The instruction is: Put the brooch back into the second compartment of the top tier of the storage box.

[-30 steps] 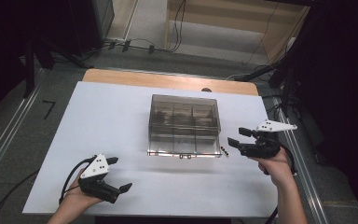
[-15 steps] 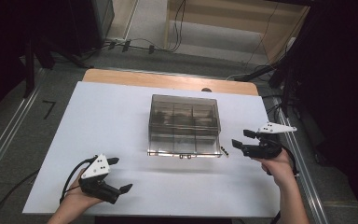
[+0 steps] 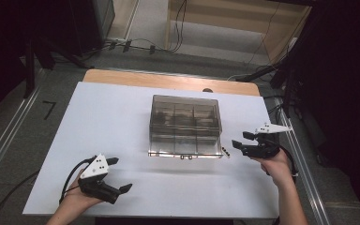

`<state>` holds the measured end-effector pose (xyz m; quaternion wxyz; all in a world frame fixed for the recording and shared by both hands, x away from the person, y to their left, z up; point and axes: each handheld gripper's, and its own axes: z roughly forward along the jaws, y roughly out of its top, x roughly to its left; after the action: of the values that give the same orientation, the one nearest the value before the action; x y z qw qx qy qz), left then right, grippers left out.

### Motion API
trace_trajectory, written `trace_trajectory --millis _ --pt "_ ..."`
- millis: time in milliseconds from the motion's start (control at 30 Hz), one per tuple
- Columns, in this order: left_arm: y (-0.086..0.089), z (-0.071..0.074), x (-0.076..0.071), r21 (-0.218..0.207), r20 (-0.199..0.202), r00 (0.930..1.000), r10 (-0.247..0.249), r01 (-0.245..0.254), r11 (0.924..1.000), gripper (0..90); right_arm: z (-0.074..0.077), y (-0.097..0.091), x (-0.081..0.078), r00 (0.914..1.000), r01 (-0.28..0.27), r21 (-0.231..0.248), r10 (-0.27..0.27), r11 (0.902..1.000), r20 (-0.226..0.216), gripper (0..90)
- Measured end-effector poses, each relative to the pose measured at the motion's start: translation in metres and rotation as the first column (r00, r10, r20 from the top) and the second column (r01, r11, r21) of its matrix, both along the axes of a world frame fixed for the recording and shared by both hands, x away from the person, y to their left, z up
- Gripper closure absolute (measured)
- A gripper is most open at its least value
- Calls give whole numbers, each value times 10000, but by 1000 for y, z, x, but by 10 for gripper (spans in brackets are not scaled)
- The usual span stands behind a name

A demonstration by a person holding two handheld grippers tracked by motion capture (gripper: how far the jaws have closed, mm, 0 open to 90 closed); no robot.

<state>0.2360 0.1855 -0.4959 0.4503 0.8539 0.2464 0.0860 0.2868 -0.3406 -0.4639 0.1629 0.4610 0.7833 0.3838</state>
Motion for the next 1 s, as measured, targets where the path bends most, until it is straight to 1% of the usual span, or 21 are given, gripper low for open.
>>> trace_trajectory --millis 33,100,167,267,300,367,400,433,533,600,633,800,1000 --pt "0 0 0 -8 -2 10000 5 -5 10000 0 -2 0 1 10000 24 87 -24 10000 -41 350" --pt "0 0 0 -34 -21 10000 25 -25 10000 0 -4 -1 2 9999 30 -38 -31 10000 -102 377" --pt "1 0 1 -38 -19 10000 56 -56 10000 0 -7 -1 4 9998 34 22 -34 10000 -220 413" --pt "1 0 1 -45 -28 10000 60 -60 10000 0 -12 0 6 9994 -51 -78 49 10000 -350 463" --pt "0 0 0 -35 -22 10000 61 -61 10000 0 -13 0 7 9991 -26 -21 25 10000 -414 487" --pt "0 -1 0 -43 -23 10000 61 -62 10000 0 -16 1 8 9989 -96 -124 90 9999 -457 525" --pt "0 -1 0 -38 -23 10000 65 -65 10000 0 -17 2 8 9984 -122 -144 114 9998 -554 539" --pt "0 -1 1 -55 -24 10000 74 -75 10000 0 -19 3 9 9980 -145 -108 138 9998 -624 550" --pt "1 0 1 -79 -11 9999 120 -120 9999 0 -21 4 10 9974 -141 -309 118 9994 -711 575" --pt "0 0 1 -53 -14 9999 120 -120 9999 0 -22 4 10 9973 -106 -218 90 9997 -728 601" --pt "0 -1 1 -68 -13 9999 125 -125 9999 0 -23 5 11 9975 -94 -275 74 9996 -704 604" --pt "0 0 1 -69 -35 9999 103 -103 9999 0 -29 10 13 9956 -163 -442 122 9989 -927 657" --pt "2 -1 1 -75 -22 9999 113 -113 9999 0 -31 11 14 9946 -187 -413 144 9990 -1025 701"
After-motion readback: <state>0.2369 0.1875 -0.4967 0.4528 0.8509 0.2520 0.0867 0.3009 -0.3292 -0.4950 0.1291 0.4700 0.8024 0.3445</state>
